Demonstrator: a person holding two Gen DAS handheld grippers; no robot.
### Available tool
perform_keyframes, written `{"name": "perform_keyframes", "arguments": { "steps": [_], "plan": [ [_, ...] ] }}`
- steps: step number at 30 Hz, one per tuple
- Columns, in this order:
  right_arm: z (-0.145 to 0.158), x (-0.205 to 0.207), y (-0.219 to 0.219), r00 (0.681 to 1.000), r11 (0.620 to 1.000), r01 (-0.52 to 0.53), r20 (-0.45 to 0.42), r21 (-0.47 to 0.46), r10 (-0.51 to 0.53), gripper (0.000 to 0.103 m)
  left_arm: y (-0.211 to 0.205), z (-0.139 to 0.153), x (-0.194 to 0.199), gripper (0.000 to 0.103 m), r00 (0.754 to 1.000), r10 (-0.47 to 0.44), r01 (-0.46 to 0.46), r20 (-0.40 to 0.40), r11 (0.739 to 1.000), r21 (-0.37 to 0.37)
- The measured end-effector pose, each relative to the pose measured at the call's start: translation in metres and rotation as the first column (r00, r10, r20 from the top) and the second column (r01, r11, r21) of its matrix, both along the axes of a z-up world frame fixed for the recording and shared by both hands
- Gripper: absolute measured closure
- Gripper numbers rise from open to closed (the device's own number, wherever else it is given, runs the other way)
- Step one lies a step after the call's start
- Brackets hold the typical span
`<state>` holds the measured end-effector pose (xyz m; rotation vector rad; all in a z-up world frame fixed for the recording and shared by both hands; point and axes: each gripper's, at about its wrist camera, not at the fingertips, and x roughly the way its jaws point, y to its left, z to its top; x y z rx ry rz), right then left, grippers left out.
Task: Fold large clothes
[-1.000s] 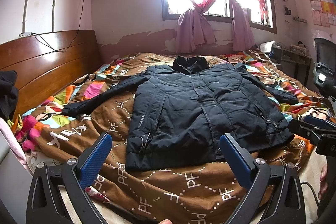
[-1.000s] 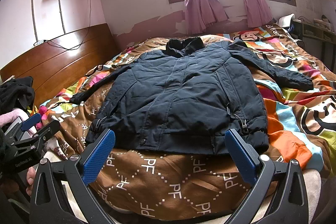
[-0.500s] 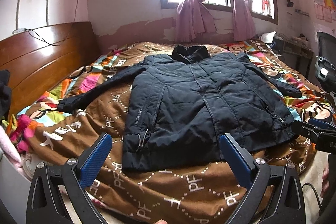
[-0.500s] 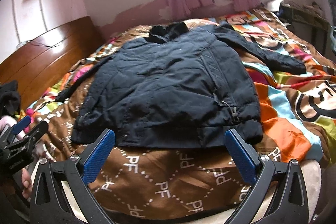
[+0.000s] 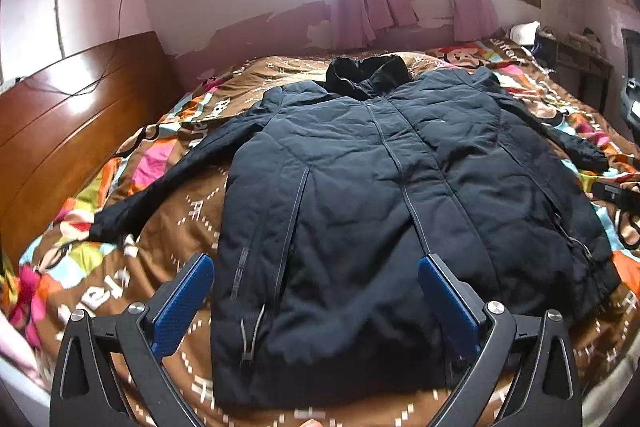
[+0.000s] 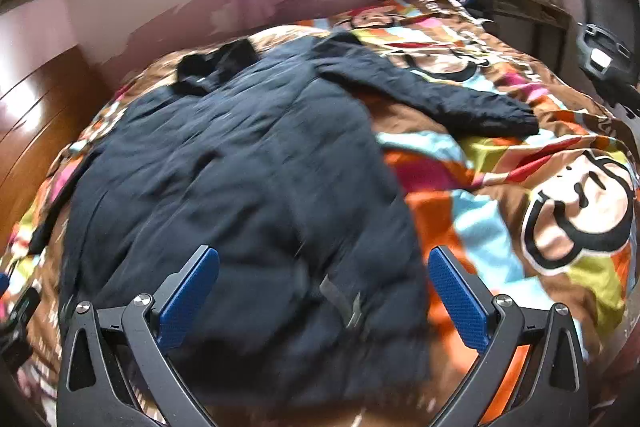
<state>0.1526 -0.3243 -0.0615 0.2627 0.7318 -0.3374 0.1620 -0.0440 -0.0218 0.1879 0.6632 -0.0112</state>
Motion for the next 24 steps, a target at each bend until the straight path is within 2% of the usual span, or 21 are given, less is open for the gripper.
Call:
{"name": "perform_keyframes", "arguments": {
  "steps": [3, 7, 12, 14, 16, 18, 20, 24],
  "plan": [
    [0.003, 0.021, -0.022, 0.999, 0.999, 0.048, 0.016, -0.025, -0.047, 0.001, -0.014, 0.000, 0.026, 0.000, 1.000, 0.000, 0.000, -0.017, 1.000, 0.018],
    [0.007, 0.051, -0.058, 0.994, 0.994, 0.106, 0.042, -0.032, -0.104, 0.001, -0.034, 0.001, 0.063, 0.000, 0.997, -0.033, 0.032, -0.066, 0.999, -0.014],
    [0.006, 0.078, -0.109, 0.977, 0.989, 0.135, 0.173, -0.062, -0.122, 0.001, -0.073, -0.004, 0.124, 0.000, 0.990, -0.087, 0.083, -0.111, 0.996, -0.039],
    [-0.002, 0.096, -0.132, 0.980, 0.984, 0.156, 0.136, -0.083, -0.143, 0.001, -0.089, -0.007, 0.147, 0.000, 0.989, -0.096, 0.093, -0.112, 0.995, -0.033],
    [-0.010, 0.108, -0.158, 0.973, 0.974, 0.211, 0.114, -0.087, -0.200, 0.001, -0.107, -0.008, 0.165, 0.000, 0.993, -0.096, 0.096, -0.074, 0.995, -0.002],
    [-0.019, 0.118, -0.186, 0.961, 0.961, 0.267, 0.098, -0.066, -0.260, 0.001, -0.127, -0.007, 0.182, 0.000, 0.998, -0.069, 0.070, -0.009, 0.996, 0.058],
    [-0.031, 0.131, -0.215, 0.946, 0.949, 0.314, 0.089, -0.016, -0.312, 0.001, -0.146, -0.006, 0.198, 0.000, 0.996, -0.084, 0.082, 0.023, 0.993, 0.079],
    [-0.058, 0.147, -0.266, 0.909, 0.908, 0.389, 0.094, 0.153, -0.405, 0.001, -0.179, -0.006, 0.231, 0.000, 0.991, -0.133, 0.131, 0.029, 0.990, 0.060]
  ]
}}
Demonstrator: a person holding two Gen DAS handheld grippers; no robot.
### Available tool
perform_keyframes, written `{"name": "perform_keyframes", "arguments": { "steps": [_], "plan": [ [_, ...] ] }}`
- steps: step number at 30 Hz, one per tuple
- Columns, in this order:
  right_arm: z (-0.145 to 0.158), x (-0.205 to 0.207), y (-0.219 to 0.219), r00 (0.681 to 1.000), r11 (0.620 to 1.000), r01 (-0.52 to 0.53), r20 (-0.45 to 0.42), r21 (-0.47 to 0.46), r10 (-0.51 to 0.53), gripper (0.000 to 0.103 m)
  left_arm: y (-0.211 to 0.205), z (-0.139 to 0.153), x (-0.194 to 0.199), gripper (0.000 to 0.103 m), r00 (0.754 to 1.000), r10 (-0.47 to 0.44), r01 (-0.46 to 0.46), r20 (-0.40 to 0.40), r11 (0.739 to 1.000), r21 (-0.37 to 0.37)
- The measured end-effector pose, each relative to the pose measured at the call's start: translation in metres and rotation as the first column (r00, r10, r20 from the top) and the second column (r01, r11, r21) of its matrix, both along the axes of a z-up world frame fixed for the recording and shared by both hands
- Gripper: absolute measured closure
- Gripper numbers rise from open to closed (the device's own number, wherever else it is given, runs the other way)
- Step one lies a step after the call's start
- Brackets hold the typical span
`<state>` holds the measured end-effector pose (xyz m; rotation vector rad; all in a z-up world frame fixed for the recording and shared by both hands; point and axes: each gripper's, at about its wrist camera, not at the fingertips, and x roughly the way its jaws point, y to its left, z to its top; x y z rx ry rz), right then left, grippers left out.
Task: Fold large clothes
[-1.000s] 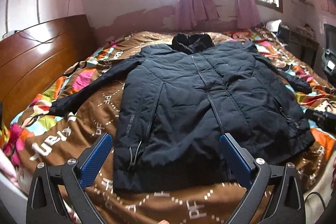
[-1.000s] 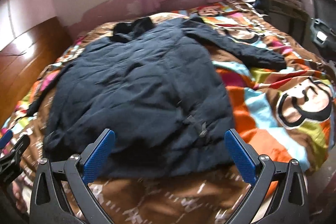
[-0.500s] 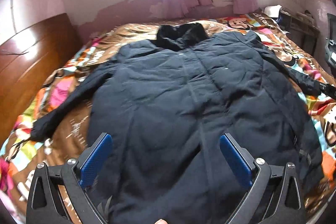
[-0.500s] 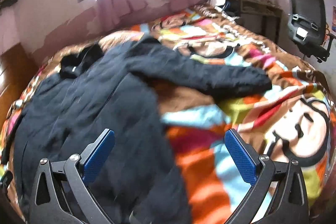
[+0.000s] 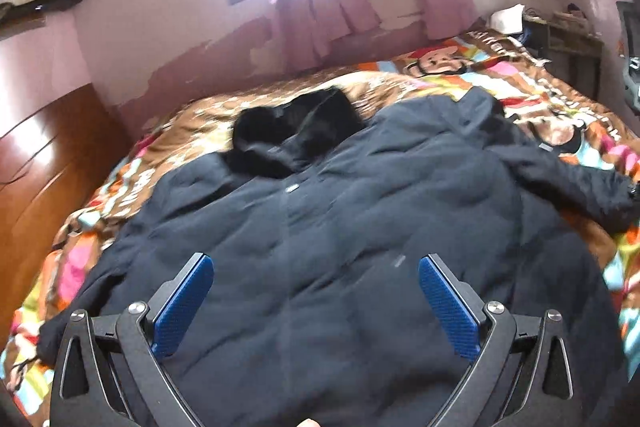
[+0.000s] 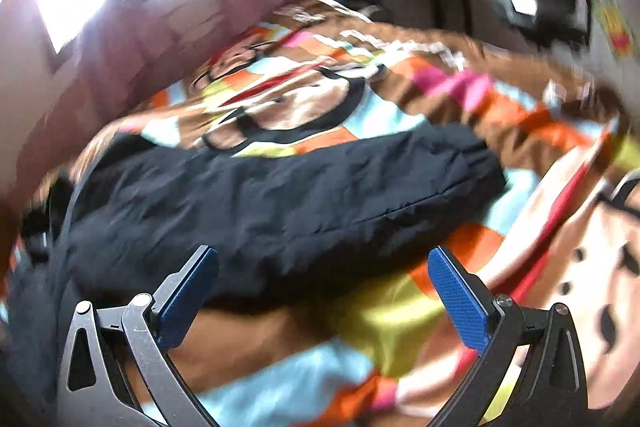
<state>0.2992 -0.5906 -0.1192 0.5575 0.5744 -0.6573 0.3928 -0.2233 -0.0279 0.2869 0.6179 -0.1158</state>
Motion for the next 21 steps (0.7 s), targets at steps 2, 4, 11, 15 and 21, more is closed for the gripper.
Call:
{"name": "perform_keyframes", "arguments": {
  "steps": [2, 4, 11, 15, 21],
  "plan": [
    [-0.016, -0.002, -0.023, 0.996, 0.996, 0.040, 0.073, 0.082, -0.046, 0.001, -0.017, -0.001, 0.017, 0.000, 0.999, -0.044, 0.043, -0.021, 0.999, -0.031],
    [-0.031, -0.009, -0.039, 0.986, 0.985, 0.065, 0.139, 0.158, -0.087, 0.001, -0.037, -0.002, 0.034, 0.000, 0.995, -0.094, 0.091, -0.040, 0.994, -0.060],
    [-0.067, -0.013, -0.068, 0.972, 0.961, 0.129, 0.161, 0.246, -0.172, 0.004, -0.098, -0.012, 0.070, 0.000, 0.977, -0.196, 0.182, -0.086, 0.972, -0.148],
    [-0.084, -0.010, -0.081, 0.961, 0.946, 0.128, 0.200, 0.298, -0.193, 0.030, -0.119, -0.031, 0.089, 0.000, 0.974, -0.178, 0.159, -0.139, 0.978, -0.138],
    [-0.097, -0.008, -0.100, 0.950, 0.924, 0.111, 0.235, 0.366, -0.207, 0.079, -0.132, -0.064, 0.111, 0.000, 0.951, -0.149, 0.124, -0.269, 0.987, -0.106]
  ]
}}
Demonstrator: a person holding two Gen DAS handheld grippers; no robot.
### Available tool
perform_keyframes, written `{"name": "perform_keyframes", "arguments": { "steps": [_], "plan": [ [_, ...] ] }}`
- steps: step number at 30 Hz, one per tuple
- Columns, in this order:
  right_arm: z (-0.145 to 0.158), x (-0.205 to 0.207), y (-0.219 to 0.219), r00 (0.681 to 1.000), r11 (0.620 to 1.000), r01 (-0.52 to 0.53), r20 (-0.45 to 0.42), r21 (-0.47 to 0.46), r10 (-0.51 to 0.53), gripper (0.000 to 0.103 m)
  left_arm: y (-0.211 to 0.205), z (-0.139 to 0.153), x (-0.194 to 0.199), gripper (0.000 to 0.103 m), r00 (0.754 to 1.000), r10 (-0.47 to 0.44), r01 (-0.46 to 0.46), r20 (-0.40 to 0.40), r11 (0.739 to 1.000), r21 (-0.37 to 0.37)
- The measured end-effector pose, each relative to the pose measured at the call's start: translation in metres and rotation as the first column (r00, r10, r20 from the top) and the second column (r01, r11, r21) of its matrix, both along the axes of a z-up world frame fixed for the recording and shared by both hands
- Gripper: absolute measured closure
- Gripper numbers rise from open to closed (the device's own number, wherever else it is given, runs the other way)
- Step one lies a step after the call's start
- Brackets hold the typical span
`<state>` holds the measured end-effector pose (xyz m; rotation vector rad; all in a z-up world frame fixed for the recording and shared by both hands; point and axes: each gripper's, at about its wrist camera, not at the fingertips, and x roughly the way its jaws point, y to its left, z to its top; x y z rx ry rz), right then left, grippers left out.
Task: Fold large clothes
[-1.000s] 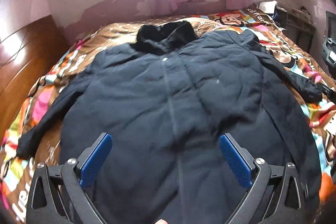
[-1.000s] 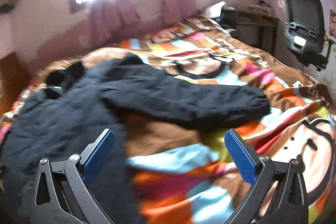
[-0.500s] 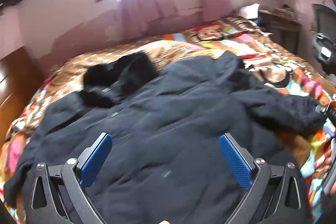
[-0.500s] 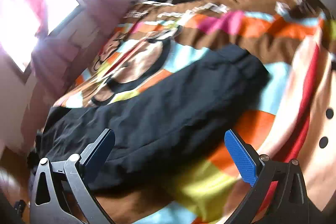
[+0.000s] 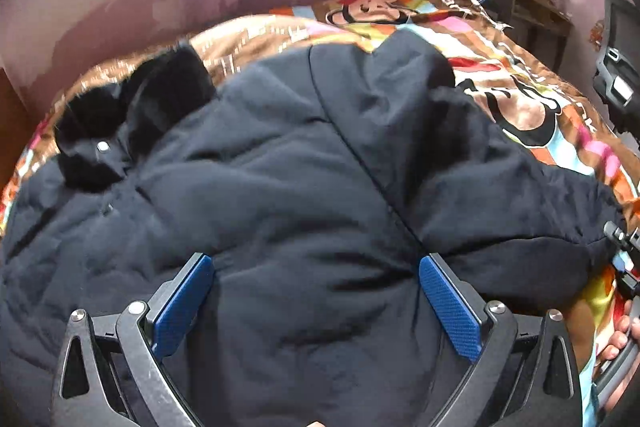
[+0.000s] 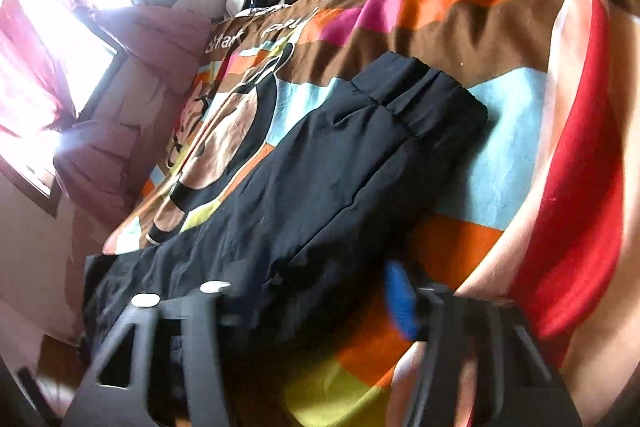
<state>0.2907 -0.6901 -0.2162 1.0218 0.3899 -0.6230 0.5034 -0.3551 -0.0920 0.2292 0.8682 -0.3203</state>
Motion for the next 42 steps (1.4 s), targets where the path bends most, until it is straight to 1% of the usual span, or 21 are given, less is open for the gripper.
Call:
{"name": "perform_keyframes", "arguments": {
  "steps": [1, 2, 3, 5, 10, 12, 14, 17, 19, 22, 25, 26, 28, 29, 31, 32, 33, 34, 36, 39, 42],
  "plan": [
    [-0.002, -0.001, -0.003, 1.000, 1.000, 0.000, 0.014, 0.010, -0.001, 0.089, 0.001, -0.001, 0.001, 0.000, 1.000, 0.000, 0.000, -0.009, 1.000, -0.006],
    [-0.003, -0.002, -0.005, 0.999, 1.000, -0.005, 0.047, 0.022, 0.004, 0.093, 0.003, -0.001, 0.001, 0.000, 1.000, 0.000, 0.000, -0.015, 1.000, -0.012],
    [-0.002, -0.003, -0.006, 0.997, 1.000, -0.006, 0.074, 0.024, 0.004, 0.095, 0.004, -0.001, 0.001, 0.000, 1.000, 0.001, -0.002, -0.021, 1.000, -0.014],
    [0.010, -0.004, -0.002, 0.995, 1.000, -0.015, 0.097, -0.020, 0.017, 0.096, 0.008, 0.001, 0.000, 0.000, 0.999, 0.005, -0.006, -0.039, 1.000, -0.021],
    [0.073, -0.005, 0.027, 0.988, 0.974, -0.055, 0.132, -0.222, 0.086, 0.097, 0.039, 0.021, -0.014, 0.000, 0.995, 0.045, -0.051, -0.084, 0.997, -0.066],
    [0.107, -0.007, 0.048, 0.981, 0.942, -0.080, 0.142, -0.327, 0.132, 0.097, 0.058, 0.029, -0.027, 0.000, 0.994, 0.067, -0.075, -0.081, 0.993, -0.089],
    [0.141, -0.006, 0.073, 0.974, 0.894, -0.112, 0.130, -0.433, 0.185, 0.097, 0.080, 0.035, -0.044, 0.000, 0.995, 0.073, -0.081, -0.070, 0.990, -0.114],
    [0.189, -0.004, 0.119, 0.959, 0.803, -0.162, 0.100, -0.573, 0.265, 0.097, 0.112, 0.043, -0.065, 0.000, 0.994, 0.083, -0.092, -0.067, 0.987, -0.129],
    [0.217, -0.001, 0.154, 0.947, 0.728, -0.198, 0.065, -0.657, 0.316, 0.097, 0.138, 0.049, -0.076, 0.001, 0.993, 0.081, -0.096, -0.089, 0.980, -0.173],
    [0.252, 0.017, 0.213, 0.919, 0.585, -0.275, -0.028, -0.763, 0.394, 0.097, 0.183, 0.060, -0.094, 0.004, 0.990, 0.098, -0.121, -0.106, 0.963, -0.240],
    [0.276, 0.040, 0.284, 0.876, 0.403, -0.370, -0.171, -0.837, 0.450, 0.097, 0.221, 0.065, -0.110, 0.005, 0.987, 0.125, -0.148, -0.101, 0.954, -0.259],
    [0.281, 0.043, 0.298, 0.867, 0.370, -0.385, -0.194, -0.846, 0.459, 0.097, 0.238, 0.066, -0.117, 0.005, 0.985, 0.140, -0.161, -0.097, 0.951, -0.265],
    [0.288, 0.059, 0.345, 0.821, 0.267, -0.447, -0.273, -0.854, 0.502, 0.097, 0.266, 0.066, -0.129, 0.005, 0.982, 0.167, -0.186, -0.092, 0.943, -0.274],
    [0.290, 0.059, 0.365, 0.803, 0.229, -0.469, -0.304, -0.853, 0.512, 0.097, 0.284, 0.066, -0.134, 0.005, 0.978, 0.185, -0.204, -0.092, 0.937, -0.285],
    [0.284, 0.061, 0.396, 0.762, 0.165, -0.515, -0.361, -0.841, 0.537, 0.097, 0.313, 0.064, -0.144, 0.011, 0.976, 0.190, -0.214, -0.104, 0.921, -0.324],
    [0.278, 0.063, 0.417, 0.727, 0.127, -0.550, -0.399, -0.825, 0.559, 0.097, 0.328, 0.063, -0.149, 0.017, 0.975, 0.194, -0.221, -0.112, 0.915, -0.338],
    [0.274, 0.064, 0.431, 0.706, 0.107, -0.569, -0.418, -0.815, 0.571, 0.097, 0.341, 0.060, -0.154, 0.019, 0.971, 0.206, -0.234, -0.118, 0.908, -0.347],
    [0.265, 0.067, 0.451, 0.672, 0.075, -0.598, -0.449, -0.798, 0.588, 0.097, 0.357, 0.057, -0.158, 0.022, 0.967, 0.221, -0.251, -0.125, 0.899, -0.359],
    [0.248, 0.065, 0.475, 0.626, 0.030, -0.638, -0.496, -0.769, 0.602, 0.097, 0.380, 0.053, -0.162, 0.022, 0.958, 0.252, -0.284, -0.135, 0.882, -0.376],
    [0.210, 0.059, 0.492, 0.562, -0.014, -0.699, -0.560, -0.715, 0.609, 0.097, 0.408, 0.041, -0.164, 0.022, 0.942, 0.294, -0.334, -0.160, 0.852, -0.403],
    [0.170, 0.060, 0.506, 0.495, -0.042, -0.776, -0.650, -0.629, 0.576, 0.084, 0.426, 0.029, -0.163, 0.022, 0.931, 0.306, -0.364, -0.199, 0.823, -0.435]
  ]
}}
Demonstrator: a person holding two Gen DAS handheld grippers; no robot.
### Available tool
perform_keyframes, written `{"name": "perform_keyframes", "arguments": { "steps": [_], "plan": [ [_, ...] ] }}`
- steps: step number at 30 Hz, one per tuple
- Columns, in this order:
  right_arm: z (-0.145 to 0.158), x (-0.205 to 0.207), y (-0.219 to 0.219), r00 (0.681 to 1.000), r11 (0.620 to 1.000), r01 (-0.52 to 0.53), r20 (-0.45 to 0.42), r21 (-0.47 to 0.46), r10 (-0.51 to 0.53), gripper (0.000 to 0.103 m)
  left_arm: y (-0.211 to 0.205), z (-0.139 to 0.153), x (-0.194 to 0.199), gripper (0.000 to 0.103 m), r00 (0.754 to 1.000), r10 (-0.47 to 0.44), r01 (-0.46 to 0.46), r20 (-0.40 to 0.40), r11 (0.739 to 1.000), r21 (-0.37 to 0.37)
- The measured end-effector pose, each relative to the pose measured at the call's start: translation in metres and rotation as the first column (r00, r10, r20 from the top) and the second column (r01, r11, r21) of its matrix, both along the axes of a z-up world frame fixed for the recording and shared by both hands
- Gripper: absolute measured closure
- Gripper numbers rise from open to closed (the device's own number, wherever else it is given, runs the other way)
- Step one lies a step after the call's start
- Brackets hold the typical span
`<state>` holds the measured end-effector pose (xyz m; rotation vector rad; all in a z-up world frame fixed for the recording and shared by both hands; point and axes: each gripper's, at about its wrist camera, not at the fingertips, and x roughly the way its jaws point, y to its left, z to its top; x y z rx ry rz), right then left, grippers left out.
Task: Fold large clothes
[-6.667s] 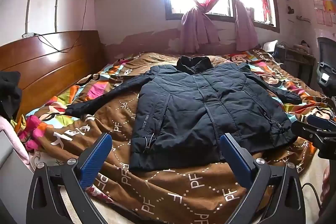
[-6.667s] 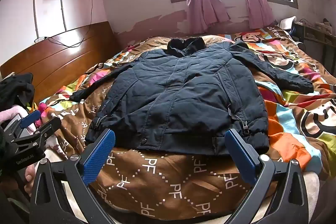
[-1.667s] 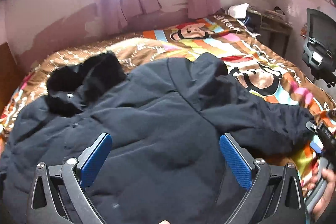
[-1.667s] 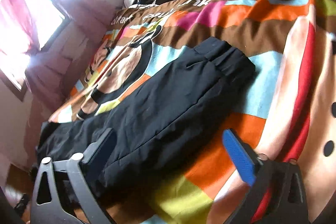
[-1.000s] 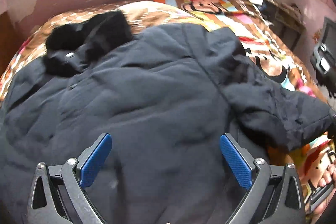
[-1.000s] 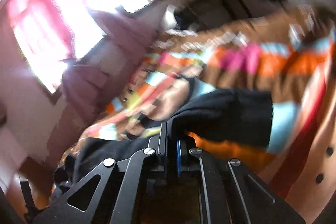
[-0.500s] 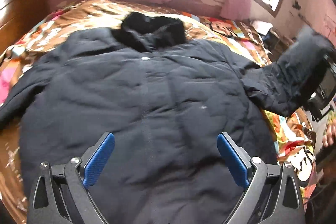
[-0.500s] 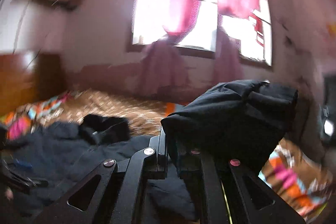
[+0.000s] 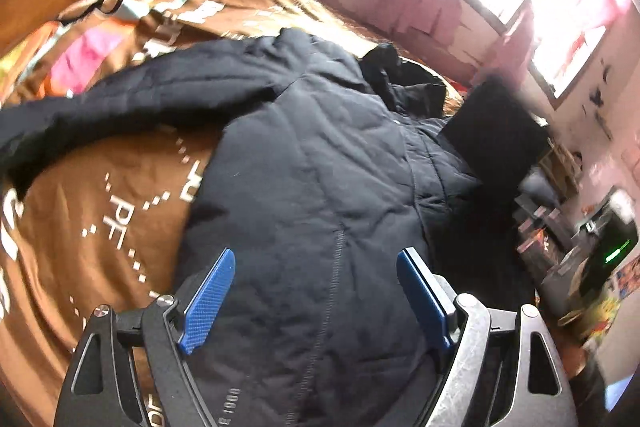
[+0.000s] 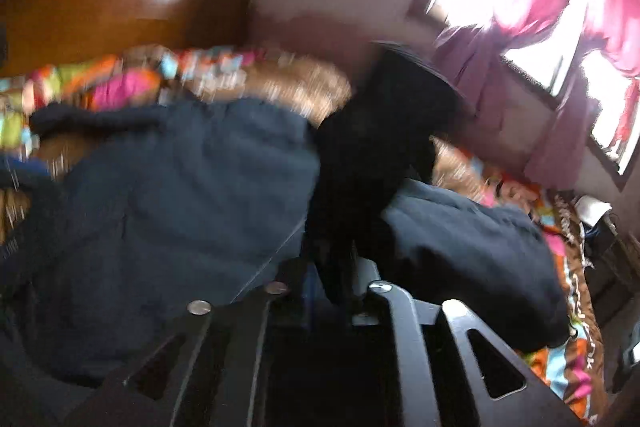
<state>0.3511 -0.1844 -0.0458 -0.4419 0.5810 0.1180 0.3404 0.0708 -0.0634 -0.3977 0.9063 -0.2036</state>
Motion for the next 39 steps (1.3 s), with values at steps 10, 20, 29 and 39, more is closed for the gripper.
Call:
{"name": "perform_keyframes", "arguments": {
  "steps": [10, 20, 29, 39],
  "plan": [
    [-0.039, -0.064, -0.006, 0.995, 1.000, 0.008, -0.103, -0.019, -0.010, 0.028, -0.038, -0.022, 0.042, 0.022, 0.992, -0.124, 0.124, 0.010, 0.986, -0.112],
    [-0.023, -0.110, -0.099, 0.981, 0.964, 0.183, -0.093, 0.192, -0.168, 0.027, -0.091, -0.046, 0.072, 0.022, 0.972, -0.180, 0.115, -0.153, 0.926, -0.360],
    [-0.029, -0.108, -0.135, 0.952, 0.931, 0.306, -0.066, 0.197, -0.299, 0.027, -0.070, -0.068, 0.091, 0.095, 0.959, 0.032, -0.154, -0.283, 0.895, -0.419],
    [0.013, -0.063, -0.154, 0.945, 0.919, 0.283, 0.086, 0.273, -0.316, 0.020, -0.051, 0.033, 0.066, 0.098, 0.975, 0.168, -0.160, 0.148, 0.985, -0.066]
  ]
}}
